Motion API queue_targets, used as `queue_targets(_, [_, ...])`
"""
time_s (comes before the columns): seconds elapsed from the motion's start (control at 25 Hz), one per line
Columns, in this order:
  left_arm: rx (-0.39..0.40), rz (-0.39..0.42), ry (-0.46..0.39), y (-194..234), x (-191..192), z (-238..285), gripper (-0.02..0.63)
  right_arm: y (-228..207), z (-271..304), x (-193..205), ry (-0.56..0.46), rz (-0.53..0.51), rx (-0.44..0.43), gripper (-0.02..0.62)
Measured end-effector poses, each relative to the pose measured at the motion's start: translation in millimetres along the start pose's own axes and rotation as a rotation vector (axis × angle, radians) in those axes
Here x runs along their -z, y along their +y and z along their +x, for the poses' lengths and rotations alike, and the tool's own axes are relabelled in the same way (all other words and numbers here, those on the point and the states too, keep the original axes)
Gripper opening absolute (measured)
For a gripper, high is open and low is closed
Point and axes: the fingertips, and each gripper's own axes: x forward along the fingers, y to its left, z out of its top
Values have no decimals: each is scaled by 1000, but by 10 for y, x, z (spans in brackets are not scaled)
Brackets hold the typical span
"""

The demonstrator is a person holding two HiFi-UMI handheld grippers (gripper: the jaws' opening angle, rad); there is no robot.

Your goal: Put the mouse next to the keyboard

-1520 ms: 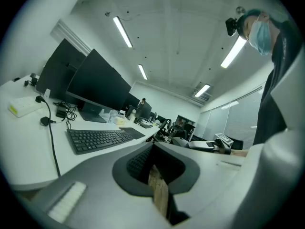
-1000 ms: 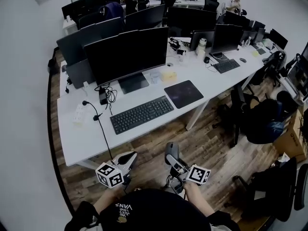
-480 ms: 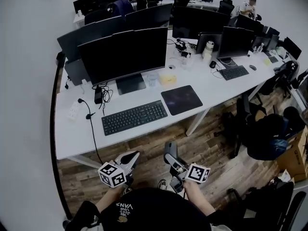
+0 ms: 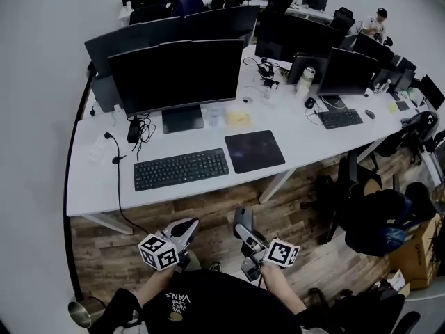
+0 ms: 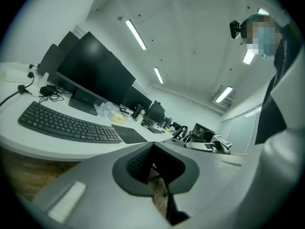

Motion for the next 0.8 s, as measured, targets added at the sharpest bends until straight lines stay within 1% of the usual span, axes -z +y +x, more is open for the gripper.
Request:
queue_targets(0.04, [-7, -2, 4, 6, 3, 28, 2, -44, -3, -18, 4, 15, 7, 178])
queue_targets(0.12, [-16, 0, 5, 33, -20, 93, 2, -76, 31, -74, 14, 12, 0, 178])
queue_targets(0.36, [-19, 9, 0, 205, -173, 278, 2, -219, 258, -230, 17, 43, 9, 178])
queue_targets(0.48, [-21, 1, 10, 315, -220, 381, 2, -177, 373, -345, 24, 18, -6, 178])
queue_targets(0.56, [-13, 1, 10, 383, -267, 486, 2, -191, 437, -413, 31, 11, 0, 178])
queue_targets(0.72, [5, 4, -14, 542, -433, 700, 2, -265, 645, -595, 32, -7, 6, 178])
queue_targets(0.8, [3, -5, -20, 636, -496, 761, 2, -296, 751, -692, 35, -17, 10, 178])
